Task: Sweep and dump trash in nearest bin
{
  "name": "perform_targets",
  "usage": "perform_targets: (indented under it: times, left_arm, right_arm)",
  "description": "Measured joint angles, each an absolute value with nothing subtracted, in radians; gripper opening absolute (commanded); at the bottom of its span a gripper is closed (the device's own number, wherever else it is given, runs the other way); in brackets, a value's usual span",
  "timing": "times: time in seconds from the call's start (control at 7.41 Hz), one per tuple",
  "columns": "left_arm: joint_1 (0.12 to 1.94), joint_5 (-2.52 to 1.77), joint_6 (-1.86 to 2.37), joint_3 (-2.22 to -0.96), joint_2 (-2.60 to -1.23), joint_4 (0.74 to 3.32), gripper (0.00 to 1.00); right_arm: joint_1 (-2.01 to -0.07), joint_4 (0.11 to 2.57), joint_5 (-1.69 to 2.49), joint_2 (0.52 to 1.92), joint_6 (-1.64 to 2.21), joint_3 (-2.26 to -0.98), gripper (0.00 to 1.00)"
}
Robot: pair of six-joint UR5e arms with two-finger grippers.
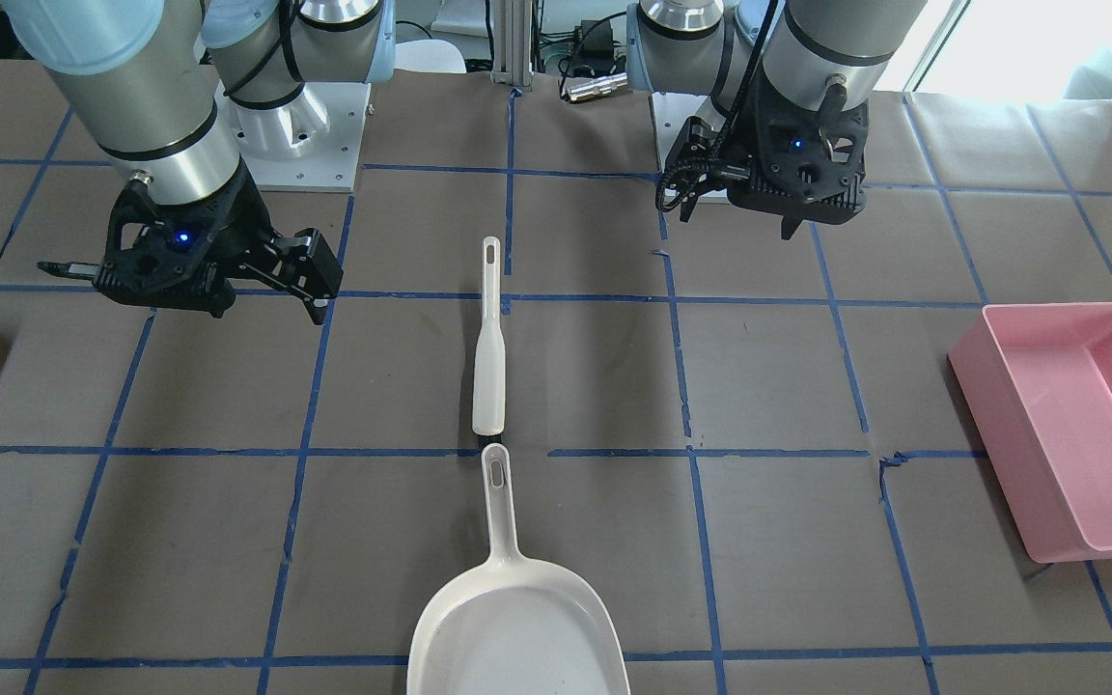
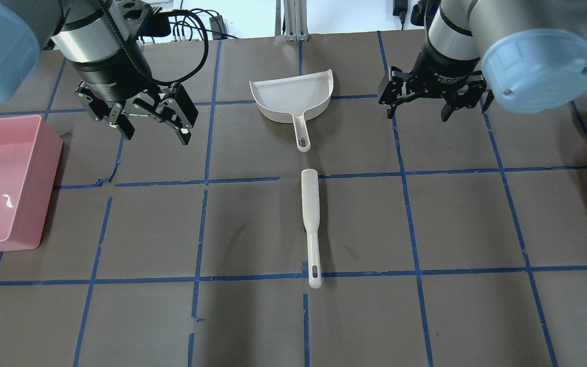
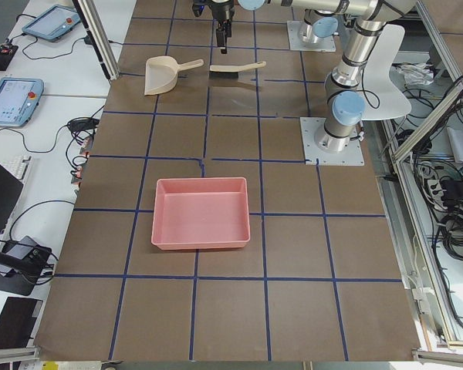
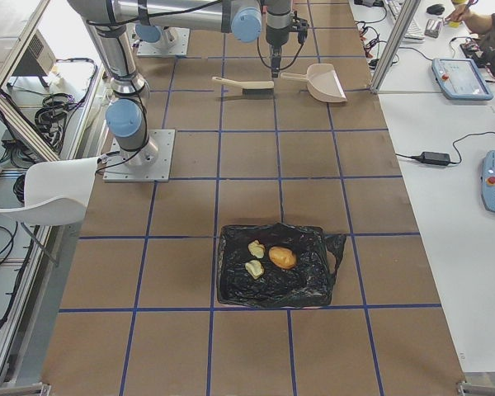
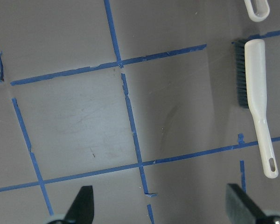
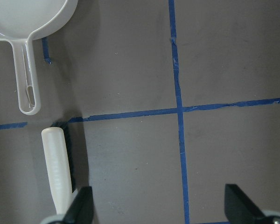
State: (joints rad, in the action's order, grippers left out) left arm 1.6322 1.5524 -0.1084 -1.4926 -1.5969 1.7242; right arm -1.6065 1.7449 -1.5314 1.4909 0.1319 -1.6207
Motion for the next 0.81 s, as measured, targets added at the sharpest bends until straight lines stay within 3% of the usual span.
perform_targets:
  times: [0.81]
  left_arm:
    - [1.632, 1.552, -0.109, -1.493, -1.594, 1.724, 1.0]
  right_arm:
    - [-1.604, 1.745, -1.522, 1.509, 0.13, -1.646, 1.0]
